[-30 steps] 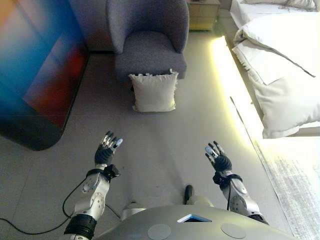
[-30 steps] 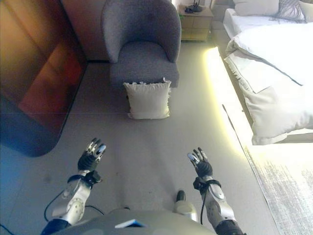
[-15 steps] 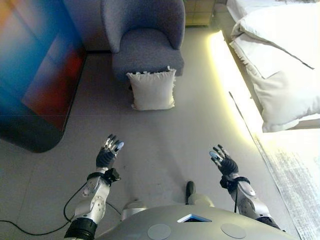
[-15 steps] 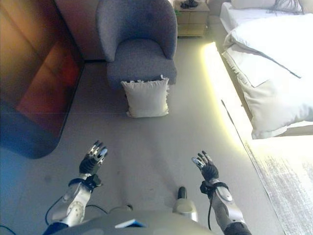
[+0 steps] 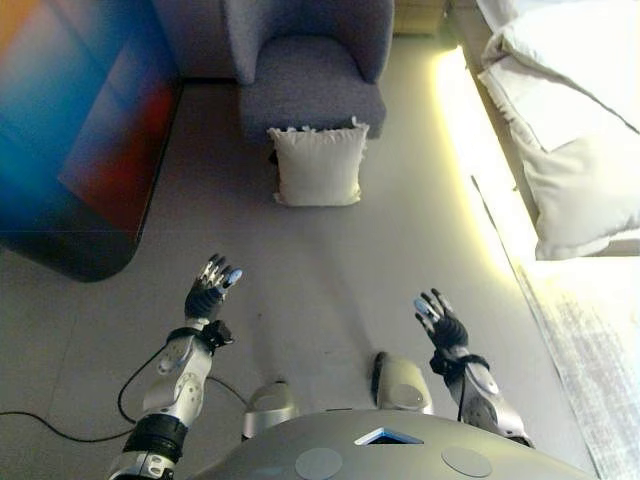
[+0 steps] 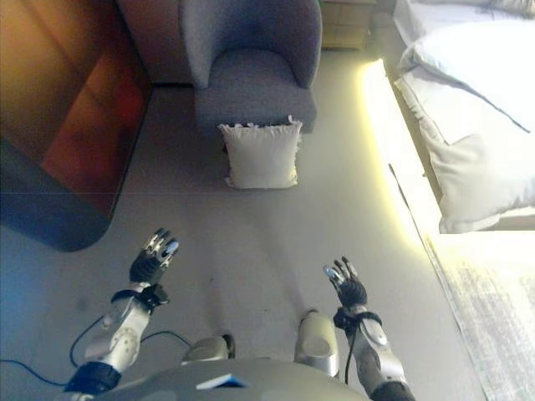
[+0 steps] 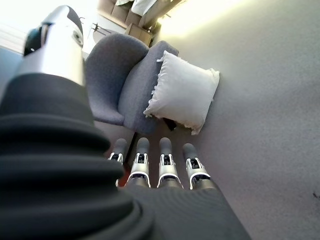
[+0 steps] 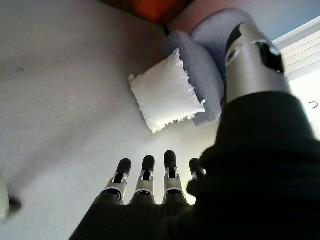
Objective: Pick up the cushion and take it to the sofa
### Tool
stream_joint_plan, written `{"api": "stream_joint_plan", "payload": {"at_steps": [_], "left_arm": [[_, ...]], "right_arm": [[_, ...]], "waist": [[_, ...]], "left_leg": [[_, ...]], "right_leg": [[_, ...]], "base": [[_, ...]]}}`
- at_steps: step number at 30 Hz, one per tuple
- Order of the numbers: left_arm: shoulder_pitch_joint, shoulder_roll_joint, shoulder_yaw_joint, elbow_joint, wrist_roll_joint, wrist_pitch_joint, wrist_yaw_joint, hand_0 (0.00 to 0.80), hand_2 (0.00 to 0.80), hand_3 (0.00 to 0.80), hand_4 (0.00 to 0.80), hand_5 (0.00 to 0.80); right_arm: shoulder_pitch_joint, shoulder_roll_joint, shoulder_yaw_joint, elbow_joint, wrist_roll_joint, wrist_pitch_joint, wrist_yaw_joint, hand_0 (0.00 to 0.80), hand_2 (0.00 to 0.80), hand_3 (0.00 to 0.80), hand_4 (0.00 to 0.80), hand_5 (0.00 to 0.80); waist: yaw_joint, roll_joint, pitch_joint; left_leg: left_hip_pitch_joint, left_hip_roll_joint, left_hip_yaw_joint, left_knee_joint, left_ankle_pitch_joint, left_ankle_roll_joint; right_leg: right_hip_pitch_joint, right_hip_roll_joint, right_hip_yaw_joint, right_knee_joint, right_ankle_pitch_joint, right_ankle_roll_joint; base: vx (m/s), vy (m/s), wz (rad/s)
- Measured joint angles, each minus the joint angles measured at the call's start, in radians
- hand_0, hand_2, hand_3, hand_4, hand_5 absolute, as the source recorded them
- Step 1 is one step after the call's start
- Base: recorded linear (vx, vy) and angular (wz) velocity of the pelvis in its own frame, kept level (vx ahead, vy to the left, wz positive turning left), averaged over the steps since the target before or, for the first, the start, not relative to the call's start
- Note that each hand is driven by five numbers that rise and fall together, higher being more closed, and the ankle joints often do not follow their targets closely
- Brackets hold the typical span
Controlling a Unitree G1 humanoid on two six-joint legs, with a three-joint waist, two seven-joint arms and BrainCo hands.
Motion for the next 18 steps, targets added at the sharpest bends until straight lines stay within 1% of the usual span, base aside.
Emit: {"api": "stream_joint_plan", "payload": {"at_steps": [1, 2, 3, 4, 5, 6, 7, 8, 9, 10, 12, 13, 14, 15, 16, 17, 18], "left_arm": [[0.004, -0.004, -0.001, -0.001, 0.000, 0.004, -0.006, 0.000, 0.000, 0.000, 0.000, 0.000], [0.012, -0.015, -0.004, 0.000, 0.001, 0.006, -0.016, 0.000, 0.000, 0.000, 0.000, 0.000], [0.019, -0.033, -0.015, -0.003, 0.001, 0.007, -0.029, 0.000, 0.000, 0.000, 0.000, 0.000], [0.020, -0.053, -0.023, -0.004, 0.001, 0.007, -0.045, 0.000, 0.000, 0.000, 0.000, 0.000], [0.020, -0.080, -0.024, -0.005, 0.001, 0.007, -0.062, 0.000, 0.000, 0.000, 0.000, 0.000], [0.026, -0.093, -0.024, -0.007, 0.001, 0.007, -0.074, 0.000, 0.000, 0.000, 0.000, 0.000], [0.030, -0.096, -0.021, -0.012, 0.002, 0.006, -0.084, 0.000, 0.000, 0.000, 0.000, 0.000], [0.031, -0.097, -0.015, -0.014, 0.008, 0.006, -0.093, 0.000, 0.000, 0.000, 0.000, 0.000], [0.027, -0.097, -0.007, -0.016, 0.009, 0.005, -0.097, 0.000, 0.000, 0.000, 0.000, 0.000], [0.031, -0.091, -0.002, -0.020, 0.010, 0.004, -0.098, 0.000, 0.000, 0.000, 0.000, 0.000], [0.046, -0.050, 0.003, -0.037, 0.009, 0.004, -0.095, 0.000, 0.000, 0.000, 0.000, 0.000], [0.055, -0.042, 0.006, -0.040, 0.009, 0.005, -0.086, 0.000, 0.000, 0.000, 0.000, 0.000], [0.073, -0.054, 0.016, -0.050, 0.003, 0.006, -0.072, 0.000, 0.000, 0.000, 0.000, 0.000], [0.098, -0.071, 0.024, -0.055, -0.002, 0.006, -0.061, 0.000, 0.000, 0.000, 0.000, 0.000], [0.110, -0.073, 0.025, -0.060, -0.003, 0.008, -0.053, 0.000, 0.000, 0.000, 0.000, 0.000], [0.100, -0.066, 0.030, -0.060, -0.004, 0.008, -0.048, 0.000, 0.000, 0.000, 0.000, 0.000], [0.095, -0.069, 0.031, -0.060, -0.013, 0.007, -0.040, 0.000, 0.000, 0.000, 0.000, 0.000]], "right_arm": [[0.002, 0.000, -0.004, 0.000, 0.004, -0.001, 0.000, 0.000, 0.000, 0.000, 0.000, 0.000], [0.006, -0.001, -0.013, 0.002, 0.015, -0.001, 0.000, 0.000, 0.000, 0.000, 0.000, 0.000], [0.022, -0.003, -0.041, 0.001, 0.022, -0.001, 0.000, 0.000, 0.000, 0.000, 0.000, 0.000], [0.031, -0.012, -0.069, 0.000, 0.027, -0.001, 0.001, 0.000, 0.000, 0.000, 0.000, 0.000], [0.028, -0.032, -0.092, -0.001, 0.039, -0.001, 0.005, 0.000, 0.000, 0.000, 0.000, 0.000], [0.032, -0.049, -0.102, -0.001, 0.039, -0.001, 0.008, 0.000, 0.000, 0.000, 0.000, 0.000], [0.032, -0.059, -0.106, -0.002, 0.039, -0.001, 0.011, 0.000, 0.000, 0.000, 0.000, 0.000], [0.030, -0.063, -0.106, -0.001, 0.039, -0.001, 0.017, 0.000, 0.000, 0.000, 0.000, 0.000], [0.026, -0.063, -0.104, -0.001, 0.039, -0.002, 0.030, 0.000, 0.000, 0.000, 0.000, 0.000], [0.021, -0.056, -0.103, -0.001, 0.039, -0.001, 0.041, 0.000, 0.000, 0.000, 0.000, 0.000], [0.027, -0.037, -0.086, -0.001, 0.038, -0.001, 0.051, 0.000, 0.000, 0.000, 0.000, 0.000], [0.027, -0.034, -0.081, -0.002, 0.037, 0.000, 0.050, 0.000, 0.000, 0.000, 0.000, 0.000], [0.027, -0.036, -0.079, -0.002, 0.034, 0.007, 0.047, 0.000, 0.000, 0.000, 0.000, 0.000], [0.027, -0.049, -0.064, -0.004, 0.028, 0.015, 0.046, 0.000, 0.000, 0.000, 0.000, 0.000], [0.018, -0.055, -0.058, -0.005, 0.026, 0.026, 0.046, 0.000, 0.000, 0.000, 0.000, 0.000], [-0.005, -0.047, -0.056, 0.001, 0.025, 0.033, 0.046, 0.000, 0.000, 0.000, 0.000, 0.000], [-0.031, -0.049, -0.050, -0.003, 0.025, 0.038, 0.049, 0.000, 0.000, 0.000, 0.000, 0.000]], "waist": [[-0.012, 0.000, 0.000], [-0.033, 0.004, -0.006], [-0.051, 0.028, -0.013], [-0.054, 0.044, -0.011], [-0.056, 0.059, 0.001], [-0.070, 0.063, 0.005], [-0.081, 0.061, 0.010], [-0.082, 0.058, 0.015], [-0.083, 0.048, 0.025], [-0.083, 0.035, 0.021], [-0.080, -0.009, 0.001], [-0.081, -0.022, -0.005], [-0.090, -0.013, -0.010], [-0.097, 0.015, -0.031], [-0.102, 0.034, -0.053], [-0.099, 0.028, -0.050], [-0.087, 0.019, -0.056]], "left_leg": [[0.000, 0.000, -0.026, 0.001, 0.002, -0.002], [-0.004, 0.015, -0.055, -0.004, 0.001, -0.018], [0.001, 0.031, -0.070, -0.025, 0.007, -0.024], [0.009, 0.035, -0.066, -0.029, 0.013, -0.026], [0.006, 0.027, -0.027, -0.008, 0.003, -0.039], [0.015, 0.024, 0.009, -0.006, 0.002, -0.038], [0.046, 0.020, 0.010, -0.022, 0.004, -0.034], [0.087, 0.024, 0.008, -0.045, 0.005, -0.034], [0.118, 0.024, 0.008, -0.062, -0.001, -0.026], [0.128, 0.023, 0.006, -0.070, -0.009, -0.022], [0.118, 0.023, -0.002, -0.066, -0.027, -0.028], [0.120, 0.029, -0.006, -0.067, -0.034, -0.036], [0.145, 0.057, -0.006, -0.083, -0.041, -0.048], [0.172, 0.098, -0.003, -0.109, -0.049, -0.060], [0.183, 0.132, 0.002, -0.084, -0.047, -0.098], [0.145, 0.140, 0.022, 0.019, -0.045, -0.117], [0.097, 0.141, 0.028, 0.151, -0.039, -0.110]], "right_leg": [[0.022, 0.008, 0.042, -0.083, 0.003, 0.003], [0.068, 0.027, 0.047, -0.134, 0.043, -0.002], [0.088, 0.053, 0.042, -0.150, 0.031, -0.015], [0.086, 0.064, 0.037, -0.140, 0.027, -0.022], [0.079, 0.065, 0.025, -0.105, 0.009, -0.028], [0.078, 0.058, 0.008, -0.068, -0.017, -0.028], [0.076, 0.051, -0.002, -0.011, -0.051, -0.023], [0.064, 0.044, -0.006, 0.076, -0.095, -0.012], [0.019, 0.036, -0.003, 0.194, -0.127, 0.004], [-0.028, 0.033, 0.005, 0.236, -0.168, 0.015], [-0.087, 0.042, 0.041, 0.180, -0.156, 0.024], [-0.106, 0.052, 0.048, 0.175, -0.132, 0.024], [-0.104, 0.072, 0.039, 0.183, -0.117, 0.007], [-0.092, 0.114, 0.041, 0.187, -0.120, -0.018], [-0.079, 0.163, 0.043, 0.181, -0.140, -0.066], [-0.070, 0.183, 0.047, 0.187, -0.139, -0.103], [-0.063, 0.191, 0.068, 0.177, -0.143, -0.121]], "base": [[0.390, -0.136, 0.42], [0.330, -0.113, 0.69], [0.390, -0.142, 0.61], [0.382, -0.147, 0.37], [0.445, -0.177, 0.25], [0.402, -0.162, 0.36], [0.420, -0.164, 0.32], [0.387, -0.145, 0.12], [0.392, -0.141, 0.00], [0.404, -0.157, 0.04], [0.411, -0.198, 0.18], [0.377, -0.220, 0.26], [0.363, -0.246, 0.19], [0.307, -0.245, 0.14], [0.331, -0.281, -0.03], [0.376, -0.304, -0.30], [0.381, -0.289, -0.69]]}}
